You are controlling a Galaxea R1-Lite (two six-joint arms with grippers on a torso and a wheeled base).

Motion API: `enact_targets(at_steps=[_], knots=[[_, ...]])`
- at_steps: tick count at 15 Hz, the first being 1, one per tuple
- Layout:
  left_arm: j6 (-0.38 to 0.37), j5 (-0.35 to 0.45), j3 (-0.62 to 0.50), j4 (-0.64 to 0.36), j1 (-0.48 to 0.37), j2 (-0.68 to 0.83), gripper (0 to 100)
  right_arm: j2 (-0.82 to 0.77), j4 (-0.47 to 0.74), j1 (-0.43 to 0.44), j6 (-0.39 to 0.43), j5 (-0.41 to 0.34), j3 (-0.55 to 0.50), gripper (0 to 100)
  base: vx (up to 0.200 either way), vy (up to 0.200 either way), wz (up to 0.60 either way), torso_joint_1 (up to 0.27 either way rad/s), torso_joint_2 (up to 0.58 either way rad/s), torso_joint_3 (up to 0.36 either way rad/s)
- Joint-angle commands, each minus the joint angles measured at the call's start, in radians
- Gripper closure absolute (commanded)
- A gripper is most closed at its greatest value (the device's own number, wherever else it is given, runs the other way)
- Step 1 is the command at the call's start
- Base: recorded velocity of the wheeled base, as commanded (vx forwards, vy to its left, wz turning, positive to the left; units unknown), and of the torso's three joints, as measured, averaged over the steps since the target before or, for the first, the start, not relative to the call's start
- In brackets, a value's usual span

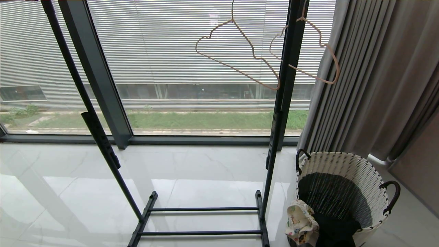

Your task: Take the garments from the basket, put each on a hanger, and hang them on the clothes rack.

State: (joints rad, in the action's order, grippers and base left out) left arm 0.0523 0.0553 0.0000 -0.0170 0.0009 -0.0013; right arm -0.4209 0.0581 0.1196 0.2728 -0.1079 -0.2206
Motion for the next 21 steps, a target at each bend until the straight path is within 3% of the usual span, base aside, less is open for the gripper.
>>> enact_targets(at_steps=[1, 4, 6, 9, 12, 19, 21], knots=[[0.000, 0.000, 0.000, 0.000, 0.001, 0.001, 0, -0.575, 0.008, 0.078, 0.229, -0.009, -0.082, 0, 0.000, 0.000, 0.00, 0.000, 0.00, 0.000], [-0.005, 0.000, 0.000, 0.000, 0.001, 0.001, 0, -0.858, -0.050, 0.118, 0.391, -0.023, -0.091, 0, 0.000, 0.000, 0.00, 0.000, 0.00, 0.000], [-0.012, 0.001, 0.000, 0.000, 0.001, 0.001, 0, -0.975, -0.112, 0.176, 0.430, -0.018, -0.088, 0, 0.000, 0.000, 0.00, 0.000, 0.00, 0.000], [-0.016, 0.001, 0.000, 0.000, 0.001, 0.001, 0, -1.151, -0.221, 0.209, 0.431, -0.013, -0.088, 0, 0.000, 0.000, 0.00, 0.000, 0.00, 0.000], [-0.016, 0.001, 0.000, 0.000, 0.001, 0.001, 0, -1.271, -0.346, 0.210, 0.428, 0.074, -0.086, 0, 0.000, 0.000, 0.00, 0.000, 0.00, 0.000], [-0.034, 0.006, 0.000, 0.002, 0.001, 0.001, 0, -1.426, -0.624, 0.184, 0.427, 0.178, -0.086, 0, 0.000, 0.000, 0.00, 0.000, 0.00, 0.000], [-0.034, 0.006, 0.000, 0.002, 0.001, 0.001, 0, -1.435, -0.652, 0.172, 0.427, 0.182, -0.091, 0, 0.000, 0.000, 0.00, 0.000, 0.00, 0.000]])
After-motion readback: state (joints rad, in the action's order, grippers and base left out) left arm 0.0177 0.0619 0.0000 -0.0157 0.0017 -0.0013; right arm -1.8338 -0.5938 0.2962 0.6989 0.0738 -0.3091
